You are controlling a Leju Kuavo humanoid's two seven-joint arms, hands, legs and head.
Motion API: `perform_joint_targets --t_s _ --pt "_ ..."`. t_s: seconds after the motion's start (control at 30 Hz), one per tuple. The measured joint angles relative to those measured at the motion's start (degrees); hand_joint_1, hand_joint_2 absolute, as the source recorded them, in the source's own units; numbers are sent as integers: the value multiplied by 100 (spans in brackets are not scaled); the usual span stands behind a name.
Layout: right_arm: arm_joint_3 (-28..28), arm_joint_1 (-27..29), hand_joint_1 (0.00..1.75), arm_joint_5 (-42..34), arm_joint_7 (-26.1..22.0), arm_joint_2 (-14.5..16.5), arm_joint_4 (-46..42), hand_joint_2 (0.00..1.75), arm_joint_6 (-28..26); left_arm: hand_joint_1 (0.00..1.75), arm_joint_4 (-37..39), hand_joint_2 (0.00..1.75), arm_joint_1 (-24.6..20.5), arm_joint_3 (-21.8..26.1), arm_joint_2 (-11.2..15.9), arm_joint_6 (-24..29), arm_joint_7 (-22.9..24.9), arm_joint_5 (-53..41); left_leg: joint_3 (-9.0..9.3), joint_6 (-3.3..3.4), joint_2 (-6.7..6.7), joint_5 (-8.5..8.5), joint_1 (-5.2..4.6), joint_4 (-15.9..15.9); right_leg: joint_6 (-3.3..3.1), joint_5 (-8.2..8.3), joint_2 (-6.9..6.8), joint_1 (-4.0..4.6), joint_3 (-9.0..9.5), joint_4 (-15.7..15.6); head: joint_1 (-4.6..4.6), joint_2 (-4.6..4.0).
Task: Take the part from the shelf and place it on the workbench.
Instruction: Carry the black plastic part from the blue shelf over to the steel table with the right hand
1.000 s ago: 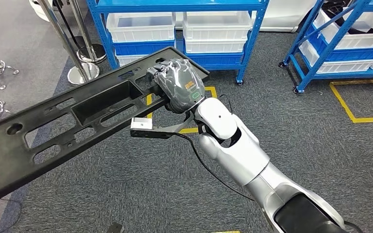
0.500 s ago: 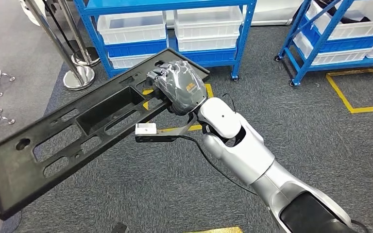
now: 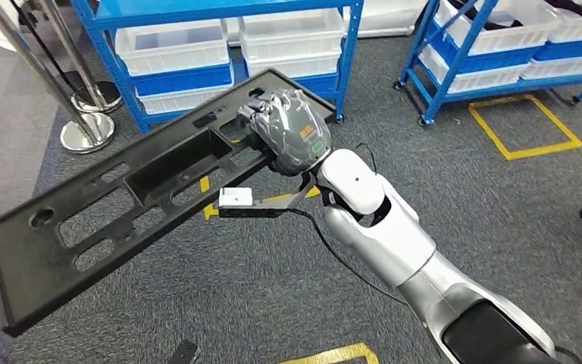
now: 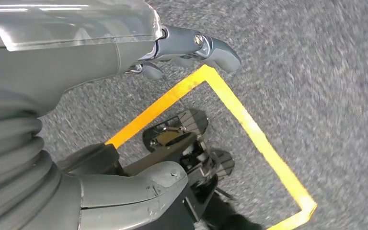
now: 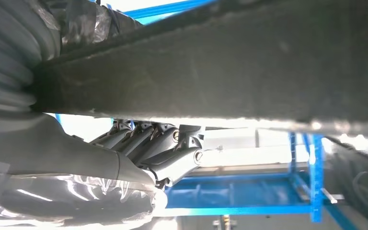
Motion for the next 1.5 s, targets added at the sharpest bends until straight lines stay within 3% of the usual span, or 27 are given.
perform_joint_targets --t_s 0.07,0.1,0.13,0.17,0.23,0.3,0.37,0.4,0.47,0.53,0.6,0.67,0.73,0.8,0.87,0.9,0.97,1.03,1.07,1.13,1.2,1.27,1.3,1.33,1.4,1.43,1.5 --pt "-17 29 175 -10 0 -27 -8 175 -15 0 -1 175 19 -5 3 -3 23 -27 -2 25 142 -10 -27 3 16 -253 -104 -10 -318 660 5 0" --pt "-24 47 175 -12 0 -45 -8 175 -19 0 -1 175 29 -7 4 -4 35 -37 -2 29 212 -16 -35 8 18 -242 -122 -14 -365 768 5 0" --pt "-32 62 175 -13 0 -68 -12 175 -22 0 -1 175 33 -9 5 -4 46 -49 -1 29 275 -24 -41 17 15 -136 -146 -16 -306 670 6 0" --pt "-43 71 175 -13 0 -87 -27 175 -24 0 -1 175 34 -15 5 -4 56 -57 0 24 332 -36 -44 31 2 38 -200 -12 -141 372 6 0" --pt "-77 76 175 -14 0 -111 -88 175 -38 0 -1 175 36 -31 7 -5 74 -78 -2 -8 434 -73 -68 74 -38 307 -454 37 247 -365 6 0" --pt "-119 91 175 -18 0 -122 -162 175 -63 0 -1 175 47 -40 11 -8 83 -85 -5 -51 539 -100 -102 100 -73 367 -607 95 413 -722 4 0" --pt "-157 131 175 -19 0 -142 -216 175 -81 0 -1 175 52 -42 16 -12 87 -85 4 -95 654 -116 -113 99 -113 385 -500 104 408 -751 3 0" --pt "-172 151 175 -15 -1 -153 -237 175 -87 0 -1 175 48 -42 22 -13 89 -85 4 -122 635 -152 -102 123 -141 401 -432 95 411 -767 3 0" --pt "-183 172 175 -9 -1 -157 -275 175 -96 0 -1 175 42 -42 34 -13 89 -84 -113 -174 408 -380 -66 425 -204 433 -311 58 425 -801 3 0" --pt "-184 186 175 -7 -2 -151 -291 175 -102 0 -1 175 54 -42 48 -13 90 -84 -421 -204 152 -727 -41 1115 -236 443 -180 43 426 -803 2 0" --pt "-184 212 175 -6 -3 -150 -294 175 -105 0 -1 175 68 -42 61 -13 92 -84 -679 -224 85 -841 -36 1627 -242 446 -23 43 427 -791 2 0" --pt "-184 232 175 -4 -9 -150 -297 175 -111 0 -1 175 62 -42 73 -12 91 -84 -597 -217 52 -558 -32 1383 -236 442 137 40 428 -765 2 0" --pt "-184 233 175 -6 -13 -149 -319 175 -127 0 -1 175 43 -42 93 -10 85 -83 -284 -190 -134 -192 -15 671 -211 431 281 38 417 -728 3 0" --pt "-184 236 175 -12 -13 -144 -347 175 -154 0 -1 175 22 -42 114 -9 72 -78 -91 -167 -324 -82 -6 234 -159 439 398 25 372 -698 4 0" --pt "-190 263 175 -18 -12 -142 -366 175 -175 0 -1 175 1 -40 130 -10 60 -76 -61 -134 -305 -89 -17 161 -84 479 508 1 327 -718 3 0" --pt "-198 283 175 -20 -10 -145 -375 175 -181 0 -1 175 -14 -40 137 -11 58 -81 -55 -98 -246 -64 -13 137 -50 479 498 -3 314 -720 4 0" --pt "-219 314 175 -15 -2 -158 -388 175 -210 0 -1 175 -32 -41 145 -14 58 -104 -38 -18 -123 -17 1 65 0 322 276 21 210 -509 11 0" --pt "-239 375 175 -3 16 -176 -404 175 -278 0 -1 175 -19 -44 155 -19 71 -141 -35 29 5 -7 -12 38 27 -31 -11 29 -73 109 17 0" --pt "-252 430 175 4 26 -190 -412 175 -312 0 -1 175 -2 -47 163 -23 79 -161 -36 39 75 -10 -20 38 38 -184 -69 22 -235 462 16 0" --pt "-275 554 175 12 40 -231 -423 175 -351 0 -1 175 24 -53 177 -30 87 -186 -37 42 215 -21 -28 43 52 -235 -124 3 -354 759 18 0" --pt "-283 620 175 15 48 -266 -434 175 -357 0 -1 175 27 -60 180 -36 90 -190 -33 26 343 -37 -33 55 42 58 -223 -3 -63 263 18 0" --pt "-288 631 175 15 48 -276 -463 175 -365 0 -1 175 21 -68 180 -37 91 -191 -27 -14 458 -66 -59 79 7 302 -494 43 329 -461 15 0" --pt "-290 631 175 16 48 -275 -476 175 -370 0 -1 175 17 -72 181 -37 92 -191 -21 -39 517 -79 -76 88 -16 351 -587 71 435 -675 14 0" --pt "-292 632 175 19 51 -275 -482 175 -373 0 -1 175 13 -75 182 -37 92 -192 -15 -63 577 -88 -91 94 -37 350 -617 96 462 -758 13 0" --pt "-293 636 175 35 58 -278 -479 175 -373 0 -2 175 -13 -81 182 -37 91 -193 -5 -121 668 -113 -89 98 -92 378 -482 91 452 -782 14 0" --pt "-293 633 175 49 61 -279 -477 175 -371 0 -2 175 -33 -84 181 -37 89 -193 -11 -152 597 -154 -75 132 -123 395 -417 78 458 -800 13 0" --pt "-293 627 175 85 63 -265 -475 175 -368 0 -3 175 -63 -87 179 -37 84 -192 -161 -204 297 -393 -38 487 -187 424 -296 46 477 -831 11 0"
